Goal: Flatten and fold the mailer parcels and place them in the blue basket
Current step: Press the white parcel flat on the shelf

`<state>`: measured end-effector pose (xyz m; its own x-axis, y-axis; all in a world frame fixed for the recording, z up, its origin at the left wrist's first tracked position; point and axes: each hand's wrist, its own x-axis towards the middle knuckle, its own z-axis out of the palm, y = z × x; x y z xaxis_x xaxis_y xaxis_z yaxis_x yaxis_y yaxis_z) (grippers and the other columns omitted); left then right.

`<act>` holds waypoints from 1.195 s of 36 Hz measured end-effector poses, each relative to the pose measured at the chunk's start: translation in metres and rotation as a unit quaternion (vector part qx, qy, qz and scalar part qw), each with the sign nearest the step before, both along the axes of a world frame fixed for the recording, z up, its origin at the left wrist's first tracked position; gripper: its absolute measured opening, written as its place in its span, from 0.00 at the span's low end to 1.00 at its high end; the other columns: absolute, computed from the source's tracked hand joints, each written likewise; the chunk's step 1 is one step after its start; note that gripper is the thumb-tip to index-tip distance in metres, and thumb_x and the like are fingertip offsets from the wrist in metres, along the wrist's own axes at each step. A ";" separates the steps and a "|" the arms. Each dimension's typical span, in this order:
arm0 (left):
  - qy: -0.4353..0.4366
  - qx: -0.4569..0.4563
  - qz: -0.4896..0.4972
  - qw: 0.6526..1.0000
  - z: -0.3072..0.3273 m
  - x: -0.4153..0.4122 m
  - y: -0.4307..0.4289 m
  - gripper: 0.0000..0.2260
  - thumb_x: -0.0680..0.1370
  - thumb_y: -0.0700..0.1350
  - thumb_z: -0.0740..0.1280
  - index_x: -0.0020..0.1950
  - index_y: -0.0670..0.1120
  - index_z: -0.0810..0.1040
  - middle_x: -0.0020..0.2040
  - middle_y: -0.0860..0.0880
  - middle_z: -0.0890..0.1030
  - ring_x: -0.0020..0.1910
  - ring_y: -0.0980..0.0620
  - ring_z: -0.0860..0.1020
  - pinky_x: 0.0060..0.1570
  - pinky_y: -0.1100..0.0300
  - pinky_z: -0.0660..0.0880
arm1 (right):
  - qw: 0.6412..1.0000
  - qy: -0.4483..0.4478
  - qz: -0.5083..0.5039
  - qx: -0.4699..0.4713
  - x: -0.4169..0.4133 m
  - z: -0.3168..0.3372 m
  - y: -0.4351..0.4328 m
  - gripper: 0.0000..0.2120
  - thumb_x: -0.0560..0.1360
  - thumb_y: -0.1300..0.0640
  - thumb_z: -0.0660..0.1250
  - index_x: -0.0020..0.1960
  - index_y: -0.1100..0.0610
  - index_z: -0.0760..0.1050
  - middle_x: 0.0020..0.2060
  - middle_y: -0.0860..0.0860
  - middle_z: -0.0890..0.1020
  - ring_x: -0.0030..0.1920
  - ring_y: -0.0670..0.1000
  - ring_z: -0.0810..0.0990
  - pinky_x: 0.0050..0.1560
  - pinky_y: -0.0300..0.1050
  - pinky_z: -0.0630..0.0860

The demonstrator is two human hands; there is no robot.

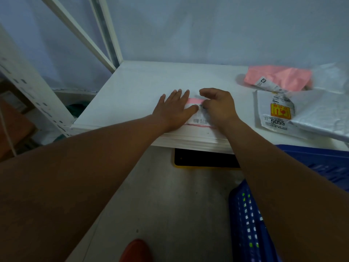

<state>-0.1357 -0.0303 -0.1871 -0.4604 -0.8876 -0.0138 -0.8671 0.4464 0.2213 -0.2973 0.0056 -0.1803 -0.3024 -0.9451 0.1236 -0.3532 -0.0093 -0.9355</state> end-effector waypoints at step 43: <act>0.046 -0.140 0.102 0.984 0.002 -0.005 0.008 0.28 0.74 0.54 0.44 0.62 0.45 0.78 0.58 0.46 0.80 0.60 0.45 0.75 0.56 0.48 0.65 | 0.852 0.516 -0.084 -0.041 0.028 -0.012 0.004 0.24 0.76 0.49 0.51 0.55 0.59 0.81 0.59 0.59 0.81 0.66 0.61 0.74 0.70 0.57 0.63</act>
<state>-0.1402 -0.0228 -0.1847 -0.2604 -0.9245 0.2784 -0.9269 0.3201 0.1957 -0.2695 0.0101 -0.1920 -0.1233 -0.8750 0.4682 -0.9895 0.0725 -0.1250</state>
